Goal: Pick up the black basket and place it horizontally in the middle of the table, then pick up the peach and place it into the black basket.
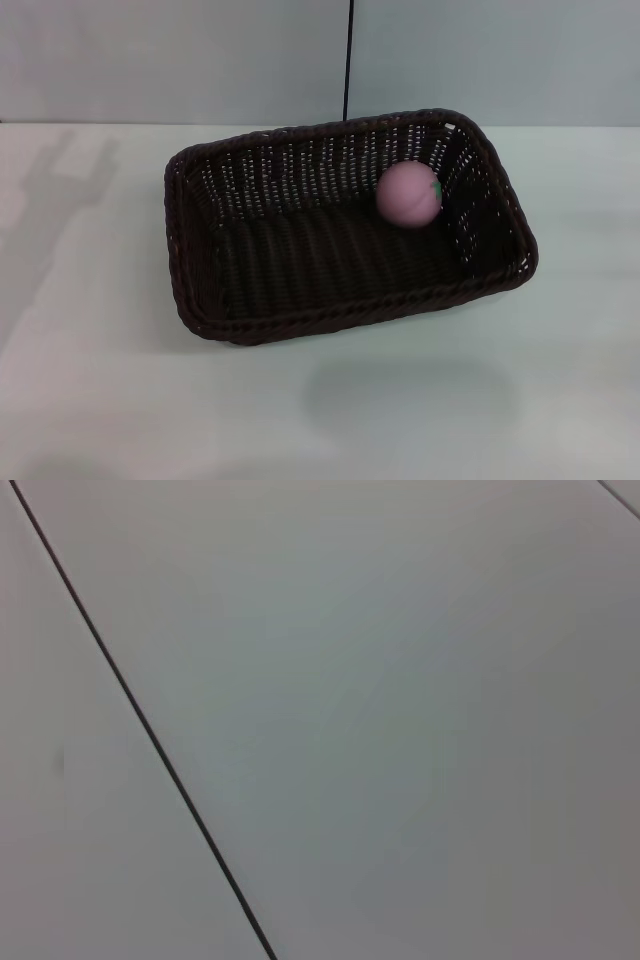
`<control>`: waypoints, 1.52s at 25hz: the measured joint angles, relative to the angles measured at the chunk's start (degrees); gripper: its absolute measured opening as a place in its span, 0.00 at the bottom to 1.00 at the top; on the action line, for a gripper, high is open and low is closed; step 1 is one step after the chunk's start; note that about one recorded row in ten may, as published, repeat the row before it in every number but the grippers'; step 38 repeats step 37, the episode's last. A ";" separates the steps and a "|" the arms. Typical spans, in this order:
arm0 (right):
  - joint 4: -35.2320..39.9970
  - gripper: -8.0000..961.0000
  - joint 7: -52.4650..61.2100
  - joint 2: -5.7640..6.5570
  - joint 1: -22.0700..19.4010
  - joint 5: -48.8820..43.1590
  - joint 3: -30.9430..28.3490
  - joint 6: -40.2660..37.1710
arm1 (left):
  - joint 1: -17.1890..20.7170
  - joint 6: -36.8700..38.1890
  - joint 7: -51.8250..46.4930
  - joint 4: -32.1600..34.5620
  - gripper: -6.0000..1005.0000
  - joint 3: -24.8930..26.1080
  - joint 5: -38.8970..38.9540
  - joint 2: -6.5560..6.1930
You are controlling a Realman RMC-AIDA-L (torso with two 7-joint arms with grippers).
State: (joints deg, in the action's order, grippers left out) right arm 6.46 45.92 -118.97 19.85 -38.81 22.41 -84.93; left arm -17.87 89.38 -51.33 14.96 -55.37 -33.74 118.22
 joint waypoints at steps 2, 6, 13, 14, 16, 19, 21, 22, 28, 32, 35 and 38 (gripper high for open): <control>-0.03 0.56 -0.02 0.01 -0.05 0.03 -0.02 0.87 | -0.06 0.00 0.00 -0.03 0.77 -0.01 0.00 0.00; -0.07 0.56 -0.04 0.03 -0.12 0.07 -0.05 1.63 | -0.15 -0.01 -0.09 -0.05 0.72 -0.03 -0.06 -0.04; -0.11 0.56 -0.06 0.06 -0.16 0.12 -0.08 2.03 | -0.08 -0.56 -0.01 -0.68 0.58 0.78 0.00 -0.04; -0.11 0.56 -0.07 0.06 -0.16 0.12 -0.08 2.19 | -0.08 -0.56 -0.01 -0.68 0.55 0.78 0.00 -0.04; -0.13 0.56 -0.07 0.06 -0.16 0.14 -0.08 2.47 | -0.24 -0.56 0.00 -0.95 0.48 1.04 0.00 -0.03; -0.14 0.56 -0.09 0.06 -0.10 0.14 -0.08 3.40 | -0.35 -0.56 0.00 -0.95 0.44 1.06 0.00 -0.01; -0.14 0.56 -0.10 0.06 0.05 0.15 -0.08 3.93 | -0.51 -0.56 0.05 -0.95 0.44 1.06 -0.01 0.00; -0.14 0.56 -0.10 0.06 0.11 0.14 -0.09 4.10 | -0.52 -0.56 0.08 -0.95 0.44 1.06 -0.01 0.00; -0.14 0.56 -0.13 0.06 0.58 0.20 -0.09 4.51 | -0.54 -0.56 1.21 -0.95 0.39 1.06 -0.01 0.09; -0.31 0.56 -0.13 0.01 0.90 0.23 -0.09 4.56 | -0.53 -0.27 2.34 -1.51 0.33 1.25 -0.01 0.17; -0.57 0.56 -0.13 -0.01 1.03 0.23 -0.09 4.73 | -0.54 -0.20 2.37 -1.63 0.33 1.49 0.00 0.17; -0.61 0.56 -0.13 -0.02 1.05 0.23 -0.08 4.96 | -0.54 -0.20 2.37 -1.63 0.33 1.49 0.00 0.17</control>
